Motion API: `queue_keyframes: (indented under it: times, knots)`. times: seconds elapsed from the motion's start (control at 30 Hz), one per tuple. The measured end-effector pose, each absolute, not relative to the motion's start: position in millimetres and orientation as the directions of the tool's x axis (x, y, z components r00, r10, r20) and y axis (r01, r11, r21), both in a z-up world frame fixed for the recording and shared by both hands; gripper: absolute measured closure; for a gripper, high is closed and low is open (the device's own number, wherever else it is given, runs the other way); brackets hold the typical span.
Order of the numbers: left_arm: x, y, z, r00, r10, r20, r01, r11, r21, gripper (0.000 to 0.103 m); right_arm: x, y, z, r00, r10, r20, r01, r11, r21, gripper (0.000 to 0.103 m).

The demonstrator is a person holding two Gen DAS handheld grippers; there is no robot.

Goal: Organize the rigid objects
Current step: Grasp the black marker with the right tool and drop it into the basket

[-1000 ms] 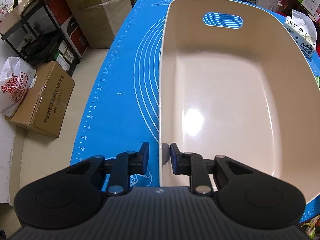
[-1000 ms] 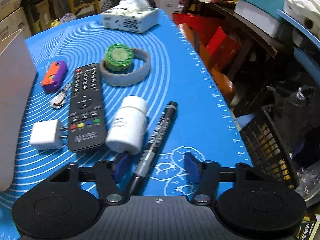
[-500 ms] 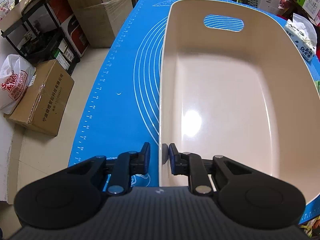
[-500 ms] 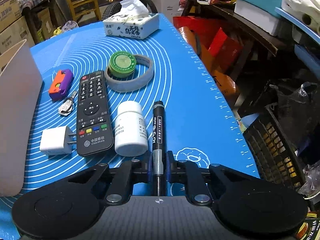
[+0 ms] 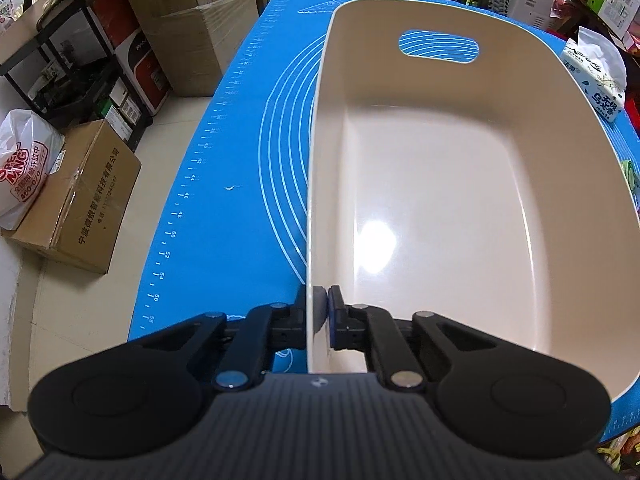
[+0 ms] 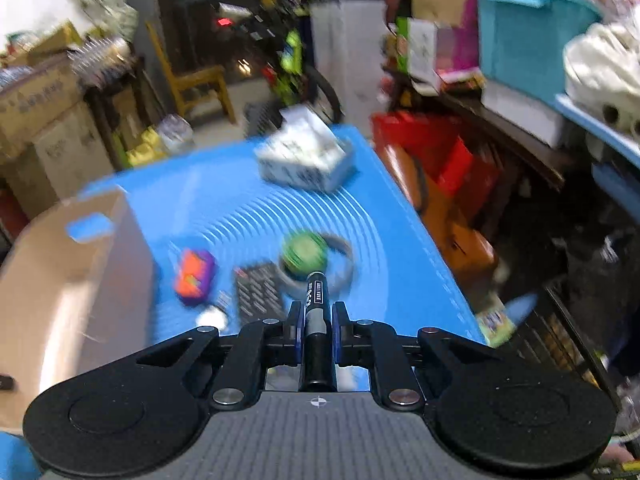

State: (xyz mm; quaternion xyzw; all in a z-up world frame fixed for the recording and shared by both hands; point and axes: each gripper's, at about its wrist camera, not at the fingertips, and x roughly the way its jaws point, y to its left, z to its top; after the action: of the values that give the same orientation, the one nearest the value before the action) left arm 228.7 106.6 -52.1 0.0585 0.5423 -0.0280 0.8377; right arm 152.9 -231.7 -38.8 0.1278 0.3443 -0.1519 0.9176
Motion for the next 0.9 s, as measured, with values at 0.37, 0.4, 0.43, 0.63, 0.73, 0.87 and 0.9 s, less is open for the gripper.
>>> queue_keyframes:
  times: [0.37, 0.4, 0.43, 0.63, 0.73, 0.87, 0.9]
  knots:
    - [228, 107, -52, 0.409, 0.009, -0.912, 0.112, 0.992, 0.059, 0.095, 199, -150, 20, 0.832, 0.034, -0.554, 0.092, 0.976, 0.197, 0.079]
    - [228, 107, -52, 0.409, 0.008, -0.912, 0.111, 0.992, 0.059, 0.095, 204, -141, 20, 0.83, 0.051, -0.556, 0.071, 0.978, 0.196, 0.079]
    - [228, 107, -52, 0.409, 0.008, -0.912, 0.112, 0.992, 0.058, 0.095, 210, -132, 19, 0.825, 0.073, -0.56, 0.047, 0.979, 0.197, 0.079]
    - [228, 106, -52, 0.409, 0.005, -0.913, 0.114, 0.992, 0.057, 0.095, 239, -83, -5, 0.757, 0.155, -0.635, -0.051, 0.983, 0.179, 0.079]
    - [228, 106, -53, 0.409, 0.003, -0.913, 0.116, 0.992, 0.055, 0.096, 248, -63, -22, 0.714, 0.165, -0.681, -0.078, 0.984, 0.157, 0.079]
    - [228, 106, -53, 0.408, 0.002, -0.913, 0.118, 0.991, 0.055, 0.096, 259, -43, -38, 0.659, 0.16, -0.735, -0.108, 0.987, 0.117, 0.079]
    - [228, 106, -53, 0.408, 0.002, -0.913, 0.118, 0.992, 0.055, 0.096, 261, -39, -43, 0.641, 0.157, -0.751, -0.116, 0.987, 0.108, 0.079]
